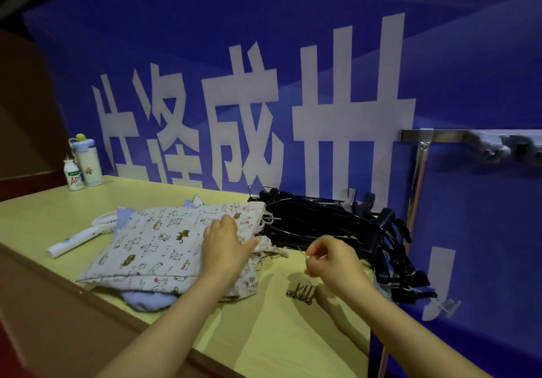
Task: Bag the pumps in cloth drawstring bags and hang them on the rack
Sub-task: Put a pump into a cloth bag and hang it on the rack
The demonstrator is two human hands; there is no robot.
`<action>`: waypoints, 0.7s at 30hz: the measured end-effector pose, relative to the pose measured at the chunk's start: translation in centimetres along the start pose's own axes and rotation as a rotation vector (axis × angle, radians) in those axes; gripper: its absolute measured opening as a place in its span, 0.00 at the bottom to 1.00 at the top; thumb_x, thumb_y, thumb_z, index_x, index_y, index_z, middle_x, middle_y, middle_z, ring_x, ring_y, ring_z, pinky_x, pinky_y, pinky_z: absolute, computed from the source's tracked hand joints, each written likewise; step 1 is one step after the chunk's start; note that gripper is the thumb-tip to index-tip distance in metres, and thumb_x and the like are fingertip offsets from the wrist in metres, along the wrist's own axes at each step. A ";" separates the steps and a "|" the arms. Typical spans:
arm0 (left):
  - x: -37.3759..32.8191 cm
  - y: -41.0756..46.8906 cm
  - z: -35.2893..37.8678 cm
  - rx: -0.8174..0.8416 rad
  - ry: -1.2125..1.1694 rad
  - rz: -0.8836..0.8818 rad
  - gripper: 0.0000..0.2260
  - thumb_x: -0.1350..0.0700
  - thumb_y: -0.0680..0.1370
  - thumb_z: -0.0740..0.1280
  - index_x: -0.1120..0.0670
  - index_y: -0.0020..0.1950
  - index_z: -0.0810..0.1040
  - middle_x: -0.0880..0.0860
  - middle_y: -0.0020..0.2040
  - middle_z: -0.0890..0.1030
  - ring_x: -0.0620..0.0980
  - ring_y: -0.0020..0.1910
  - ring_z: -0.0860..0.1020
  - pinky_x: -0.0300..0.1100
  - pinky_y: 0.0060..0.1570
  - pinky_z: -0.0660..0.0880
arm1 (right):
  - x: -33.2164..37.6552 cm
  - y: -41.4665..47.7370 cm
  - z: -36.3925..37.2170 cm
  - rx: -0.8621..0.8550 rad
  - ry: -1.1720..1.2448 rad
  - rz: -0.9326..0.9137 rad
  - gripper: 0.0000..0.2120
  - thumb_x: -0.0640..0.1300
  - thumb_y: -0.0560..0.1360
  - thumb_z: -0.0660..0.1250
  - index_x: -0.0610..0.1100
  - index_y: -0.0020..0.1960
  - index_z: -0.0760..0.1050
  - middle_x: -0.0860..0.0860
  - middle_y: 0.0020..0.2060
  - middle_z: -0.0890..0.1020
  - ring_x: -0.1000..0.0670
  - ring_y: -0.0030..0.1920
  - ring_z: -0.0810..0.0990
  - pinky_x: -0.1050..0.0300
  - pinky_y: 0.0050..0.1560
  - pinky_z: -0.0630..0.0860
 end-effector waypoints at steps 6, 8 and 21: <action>0.5 1.1 0.5 0.045 0.020 -0.037 0.05 0.53 0.75 0.67 0.51 0.43 0.72 0.48 0.41 0.74 0.50 0.43 0.75 0.42 0.38 0.70 | 2.0 2.0 3.1 0.044 0.342 0.078 0.08 0.33 0.75 0.63 0.43 0.48 0.78 0.49 0.35 0.81 0.53 0.37 0.82 0.58 0.46 0.81; 0.6 1.6 0.0 0.052 0.010 -0.044 0.04 0.55 0.77 0.64 0.52 0.42 0.73 0.48 0.37 0.75 0.49 0.37 0.75 0.41 0.34 0.69 | 2.6 2.7 4.3 0.079 0.394 0.093 0.08 0.33 0.76 0.63 0.43 0.47 0.79 0.48 0.35 0.81 0.54 0.36 0.81 0.60 0.45 0.80; 6.0 5.1 -7.6 -0.163 -0.507 -0.343 0.07 0.57 0.81 0.54 0.57 0.47 0.69 0.55 0.39 0.71 0.52 0.37 0.69 0.43 0.39 0.66 | 12.2 7.8 13.0 0.242 -0.009 -0.126 0.09 0.37 0.75 0.65 0.33 0.43 0.81 0.41 0.39 0.84 0.45 0.38 0.81 0.52 0.44 0.79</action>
Point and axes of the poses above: each hand's wrist, its own y-axis towards the middle knuckle, its own z-axis out of the palm, x = y × z, the point moved 9 cm from there along y, towards the middle knuckle
